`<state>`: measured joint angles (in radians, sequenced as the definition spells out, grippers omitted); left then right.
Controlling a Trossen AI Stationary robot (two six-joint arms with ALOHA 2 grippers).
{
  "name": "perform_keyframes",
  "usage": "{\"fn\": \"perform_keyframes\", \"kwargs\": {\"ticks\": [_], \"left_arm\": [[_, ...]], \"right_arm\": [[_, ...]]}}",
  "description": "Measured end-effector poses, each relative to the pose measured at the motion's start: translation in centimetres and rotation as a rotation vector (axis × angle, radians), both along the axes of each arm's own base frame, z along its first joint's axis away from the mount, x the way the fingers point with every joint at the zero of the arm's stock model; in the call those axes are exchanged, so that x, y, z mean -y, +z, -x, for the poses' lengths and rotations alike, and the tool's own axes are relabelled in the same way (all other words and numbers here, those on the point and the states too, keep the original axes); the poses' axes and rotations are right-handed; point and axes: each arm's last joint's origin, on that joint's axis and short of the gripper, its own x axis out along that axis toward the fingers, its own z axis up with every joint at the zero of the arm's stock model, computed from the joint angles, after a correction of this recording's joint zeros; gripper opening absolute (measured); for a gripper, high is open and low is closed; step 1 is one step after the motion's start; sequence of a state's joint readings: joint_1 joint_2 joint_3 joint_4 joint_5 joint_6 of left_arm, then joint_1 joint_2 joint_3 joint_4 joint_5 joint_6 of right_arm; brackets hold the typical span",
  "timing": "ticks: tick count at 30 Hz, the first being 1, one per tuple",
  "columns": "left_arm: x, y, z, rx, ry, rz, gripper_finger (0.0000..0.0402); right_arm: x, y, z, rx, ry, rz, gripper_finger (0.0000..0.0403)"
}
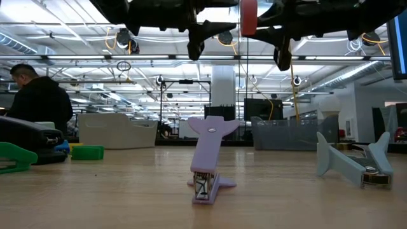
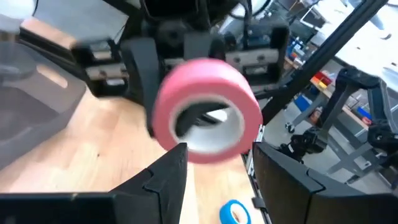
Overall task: Pick and place Stapler, Stapler remover, tape
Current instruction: Put the pink tape into the gray bin
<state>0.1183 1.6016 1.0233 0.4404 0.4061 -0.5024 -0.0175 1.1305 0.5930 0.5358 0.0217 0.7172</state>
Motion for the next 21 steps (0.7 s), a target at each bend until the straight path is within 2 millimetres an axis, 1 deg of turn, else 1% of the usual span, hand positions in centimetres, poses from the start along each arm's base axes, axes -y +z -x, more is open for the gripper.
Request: {"fn": "perform_keyframes", "kwargs": {"ticks": [7, 10, 21], "left_arm": [[0.72, 0.78, -0.13, 0.081, -0.018, -0.002, 0.0184], [0.89, 0.83, -0.18, 0.085, 0.016, -0.007, 0.0184], [0.71, 1.00, -0.21, 0.103, 0.054, -0.012, 0.0184]], "right_arm": [[0.35, 0.04, 0.01, 0.003, -0.050, 0.012, 0.0036], [0.51, 0.19, 0.01, 0.019, -0.068, 0.016, 0.0036], [0.63, 0.01, -0.18, 0.018, -0.099, 0.018, 0.0036]]}}
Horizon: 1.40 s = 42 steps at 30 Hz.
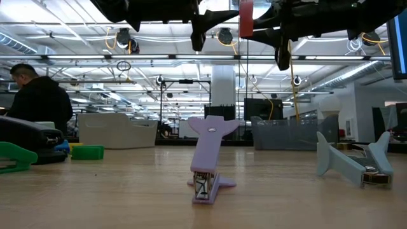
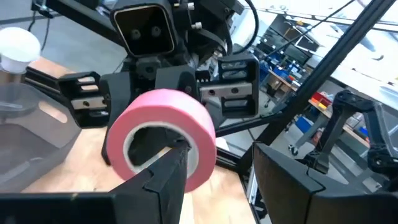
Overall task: Pick and place Stapler, Stapler remover, tape
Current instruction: Put the pink tape into the gray bin
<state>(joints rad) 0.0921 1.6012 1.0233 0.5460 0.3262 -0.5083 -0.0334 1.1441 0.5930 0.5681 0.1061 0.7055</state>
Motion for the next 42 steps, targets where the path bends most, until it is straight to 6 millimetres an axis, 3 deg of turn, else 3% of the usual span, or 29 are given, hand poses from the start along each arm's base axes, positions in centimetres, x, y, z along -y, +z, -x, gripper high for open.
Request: {"fn": "perform_keyframes", "kwargs": {"ticks": [9, 17, 20, 27, 33, 42], "left_arm": [[0.1, 0.0, 0.0, -0.007, 0.010, 0.017, 0.0184], [0.3, 0.0, 0.0, -0.008, 0.005, 0.024, 0.0181], [0.3, 0.0, 0.0, -0.008, 0.005, 0.024, 0.0154], [0.2, -0.5, -0.3, -0.015, 0.010, 0.017, 0.0035], [0.2, -0.6, -0.3, -0.030, -0.005, 0.011, 0.0037], [-0.2, -2.2, 0.5, -0.236, -0.115, 0.027, 0.0036]], "right_arm": [[0.3, -0.9, -1.4, 0.044, -0.007, -0.018, 0.0036], [0.7, -0.8, -1.4, 0.062, -0.021, -0.015, 0.0036], [0.7, -0.8, -1.4, 0.063, -0.019, -0.019, 0.0036], [0.6, -0.8, -1.4, 0.064, -0.013, -0.029, 0.0036], [0.6, -0.8, -1.5, 0.061, 0.009, -0.005, 0.0046], [0.1, -2.0, -1.3, -0.072, 0.216, -0.019, 0.0113]]}}
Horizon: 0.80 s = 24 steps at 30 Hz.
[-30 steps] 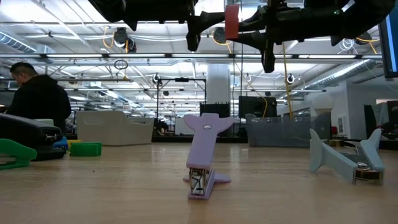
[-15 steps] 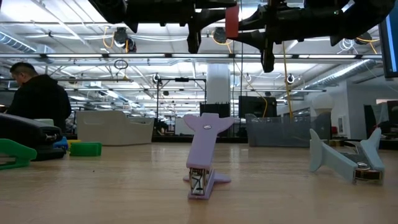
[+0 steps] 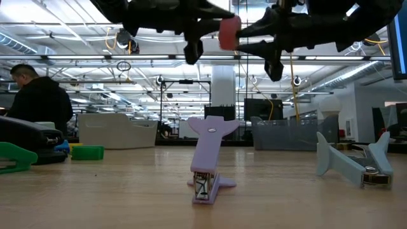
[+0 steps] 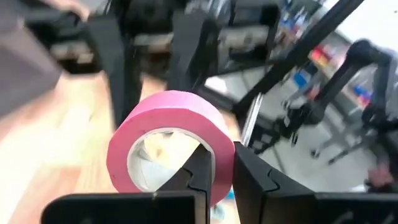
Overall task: Pick and place Stapler, Stapler remover, tape
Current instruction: Put the pink tape into the gray bin
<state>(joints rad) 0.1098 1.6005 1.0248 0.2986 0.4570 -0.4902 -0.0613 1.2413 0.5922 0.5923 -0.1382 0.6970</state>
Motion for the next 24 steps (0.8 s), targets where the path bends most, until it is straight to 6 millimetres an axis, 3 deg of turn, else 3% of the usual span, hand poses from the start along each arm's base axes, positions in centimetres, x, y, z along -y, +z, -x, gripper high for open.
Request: {"fn": "perform_keyframes", "kwargs": {"ticks": [10, 21, 24], "left_arm": [[-2.4, -1.4, 4.0, -0.419, 0.169, -0.090, 0.0036], [-5.6, -1.0, 10.8, -0.882, 0.576, -0.324, 0.0037], [-7.2, -1.0, 11.6, -0.912, 0.670, -0.346, 0.0037]], "right_arm": [[-0.8, -0.8, 0.4, -0.105, 0.247, -0.057, 0.0140], [-0.8, -0.8, 0.4, -0.101, 0.252, -0.077, 0.0135], [-0.8, -0.7, 0.4, -0.092, 0.251, -0.075, 0.0134]]}}
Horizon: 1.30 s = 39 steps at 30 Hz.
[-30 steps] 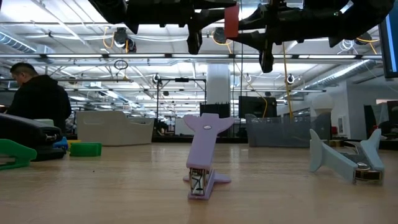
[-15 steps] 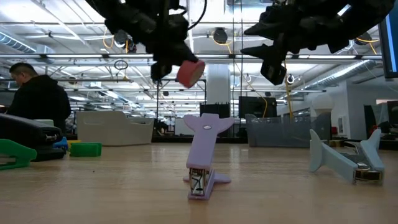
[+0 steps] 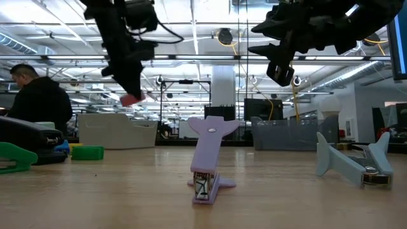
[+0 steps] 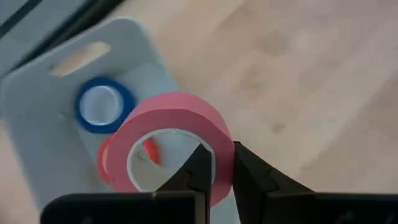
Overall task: Pick and place Stapler, Stapler remover, tape
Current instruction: Put the pink tape into the gray bin
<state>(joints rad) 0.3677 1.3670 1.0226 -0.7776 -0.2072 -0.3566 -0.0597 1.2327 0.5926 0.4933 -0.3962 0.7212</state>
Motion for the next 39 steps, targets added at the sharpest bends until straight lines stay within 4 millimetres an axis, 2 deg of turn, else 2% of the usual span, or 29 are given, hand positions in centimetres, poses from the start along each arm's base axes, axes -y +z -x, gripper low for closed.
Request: {"fn": "perform_keyframes", "kwargs": {"ticks": [4, 9, 14, 19, 28, 39], "left_arm": [[-2.9, -0.4, 0.5, 0.007, 0.057, -0.027, 0.0038], [-6.2, -1.5, 1.0, 0.029, 0.083, 0.020, 0.0038], [-8.5, -2.8, 1.6, 0.027, 0.119, 0.055, 0.0039], [-9.2, -3.8, 1.6, -0.013, 0.135, 0.056, 0.0039], [-9.7, -6.1, 0.3, -0.056, 0.104, 0.068, 0.0039], [-10.2, -7.6, -0.2, -0.091, 0.097, 0.079, 0.0039]], "right_arm": [[0.0, 0.1, 0.0, 0.005, -0.002, 0.000, 0.0134], [0.0, 0.1, 0.0, 0.001, -0.006, -0.017, 0.0133], [0.0, 0.1, 0.0, 0.008, -0.010, -0.018, 0.0133], [0.1, 0.2, -0.1, 0.011, -0.041, -0.010, 0.0132], [0.2, 0.2, -0.1, 0.013, -0.083, 0.004, 0.0132], [0.2, 0.2, -0.1, 0.010, -0.088, -0.004, 0.0130]]}}
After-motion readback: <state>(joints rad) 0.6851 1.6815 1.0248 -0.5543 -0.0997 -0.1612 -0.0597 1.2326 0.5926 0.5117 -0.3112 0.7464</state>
